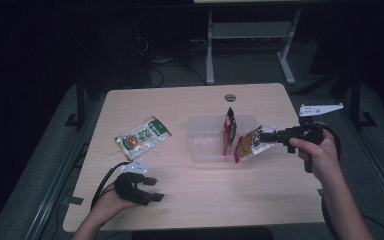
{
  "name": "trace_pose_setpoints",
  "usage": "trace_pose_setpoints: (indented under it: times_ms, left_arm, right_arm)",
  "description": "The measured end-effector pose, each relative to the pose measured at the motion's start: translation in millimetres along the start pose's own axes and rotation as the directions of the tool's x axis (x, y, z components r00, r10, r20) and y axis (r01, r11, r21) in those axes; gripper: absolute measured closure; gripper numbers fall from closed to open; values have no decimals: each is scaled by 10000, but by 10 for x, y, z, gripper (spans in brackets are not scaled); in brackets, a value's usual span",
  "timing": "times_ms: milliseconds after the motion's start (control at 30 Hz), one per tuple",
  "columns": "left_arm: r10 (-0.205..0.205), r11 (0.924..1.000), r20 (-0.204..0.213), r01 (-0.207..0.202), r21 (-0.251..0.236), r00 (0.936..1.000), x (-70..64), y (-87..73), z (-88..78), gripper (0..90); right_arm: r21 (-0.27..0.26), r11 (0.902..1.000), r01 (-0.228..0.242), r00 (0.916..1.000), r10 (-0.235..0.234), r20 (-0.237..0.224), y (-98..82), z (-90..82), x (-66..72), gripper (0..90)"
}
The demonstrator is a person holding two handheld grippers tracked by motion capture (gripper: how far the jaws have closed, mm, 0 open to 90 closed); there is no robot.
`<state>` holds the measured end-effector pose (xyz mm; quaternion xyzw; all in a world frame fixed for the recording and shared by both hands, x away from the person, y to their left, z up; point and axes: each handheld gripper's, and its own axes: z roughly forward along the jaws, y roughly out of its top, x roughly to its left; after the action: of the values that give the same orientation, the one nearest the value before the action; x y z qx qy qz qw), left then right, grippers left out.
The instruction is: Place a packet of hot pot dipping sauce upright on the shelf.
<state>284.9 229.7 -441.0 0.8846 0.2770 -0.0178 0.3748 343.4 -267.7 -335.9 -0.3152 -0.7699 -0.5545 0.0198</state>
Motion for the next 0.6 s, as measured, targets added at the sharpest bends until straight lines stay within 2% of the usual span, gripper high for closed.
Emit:
trace_pose_setpoints:
  times_ms: [200,367,600]
  left_arm:
    - [-61,10000,16,61,17,10000,0,-12,5,308]
    - [21,10000,-7,-21,-3,10000,4,-13,-8,308]
    - [-73,10000,45,73,57,10000,-1,-14,10,308]
  right_arm:
    - [297,9996,2,10000,-4,72,110,68,-124,900]
    - [474,9988,-91,9998,83,173,147,131,-222,900]
    - [733,9972,-164,9994,140,324,210,226,-346,900]
